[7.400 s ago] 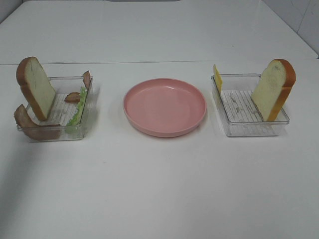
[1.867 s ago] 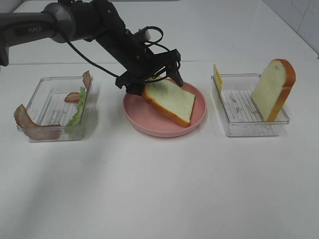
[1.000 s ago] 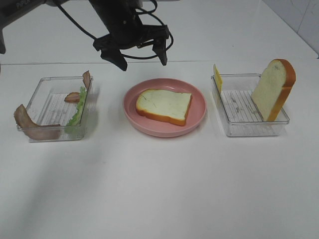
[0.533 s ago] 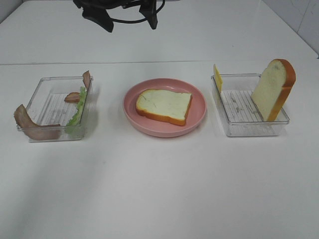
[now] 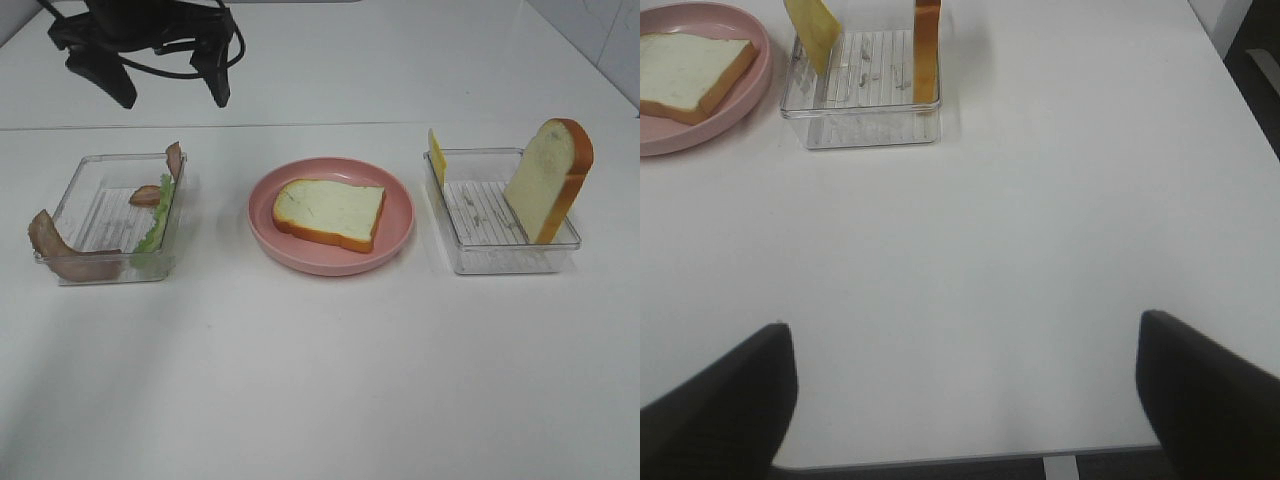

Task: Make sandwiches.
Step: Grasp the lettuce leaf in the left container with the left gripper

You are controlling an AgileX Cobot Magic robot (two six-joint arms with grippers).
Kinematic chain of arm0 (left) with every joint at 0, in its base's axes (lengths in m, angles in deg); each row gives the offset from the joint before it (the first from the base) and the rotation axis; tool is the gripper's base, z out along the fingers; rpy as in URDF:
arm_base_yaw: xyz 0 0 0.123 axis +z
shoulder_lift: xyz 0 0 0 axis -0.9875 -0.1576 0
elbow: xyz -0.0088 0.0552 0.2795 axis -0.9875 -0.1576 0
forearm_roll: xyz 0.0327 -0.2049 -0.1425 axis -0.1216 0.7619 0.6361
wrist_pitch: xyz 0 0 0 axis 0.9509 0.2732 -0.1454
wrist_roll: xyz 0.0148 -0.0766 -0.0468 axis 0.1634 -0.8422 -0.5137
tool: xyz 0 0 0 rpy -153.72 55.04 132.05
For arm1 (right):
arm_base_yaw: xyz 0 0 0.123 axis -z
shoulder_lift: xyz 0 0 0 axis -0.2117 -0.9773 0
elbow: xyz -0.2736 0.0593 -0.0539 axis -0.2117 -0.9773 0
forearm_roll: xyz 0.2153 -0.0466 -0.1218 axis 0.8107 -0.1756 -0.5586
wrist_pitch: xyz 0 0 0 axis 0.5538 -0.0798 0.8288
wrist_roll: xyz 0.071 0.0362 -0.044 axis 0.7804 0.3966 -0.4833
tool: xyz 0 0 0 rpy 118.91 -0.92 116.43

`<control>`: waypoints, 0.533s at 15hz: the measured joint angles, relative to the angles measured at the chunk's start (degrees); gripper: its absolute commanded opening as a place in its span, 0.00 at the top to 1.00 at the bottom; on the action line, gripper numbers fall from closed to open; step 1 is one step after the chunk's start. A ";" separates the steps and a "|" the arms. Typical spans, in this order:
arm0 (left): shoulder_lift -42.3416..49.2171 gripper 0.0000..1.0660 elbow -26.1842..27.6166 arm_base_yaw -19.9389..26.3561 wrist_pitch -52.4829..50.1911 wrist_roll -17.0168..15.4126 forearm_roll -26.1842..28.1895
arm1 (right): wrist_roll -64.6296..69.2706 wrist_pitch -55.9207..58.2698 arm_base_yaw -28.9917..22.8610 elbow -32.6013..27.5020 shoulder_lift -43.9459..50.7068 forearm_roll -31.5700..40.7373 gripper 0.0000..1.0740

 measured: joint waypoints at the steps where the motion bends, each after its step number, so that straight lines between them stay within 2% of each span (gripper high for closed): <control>1: 0.06 0.12 -2.52 0.11 0.06 0.00 0.06 | 0.00 0.00 0.00 0.00 0.00 0.00 0.16; 4: -0.80 0.12 -5.33 0.11 0.17 0.00 0.00 | 0.00 0.00 0.00 0.00 0.00 0.00 0.16; 8: -4.58 0.12 -5.73 0.11 0.29 0.00 -0.86 | 0.00 0.00 0.00 0.00 0.00 0.00 0.16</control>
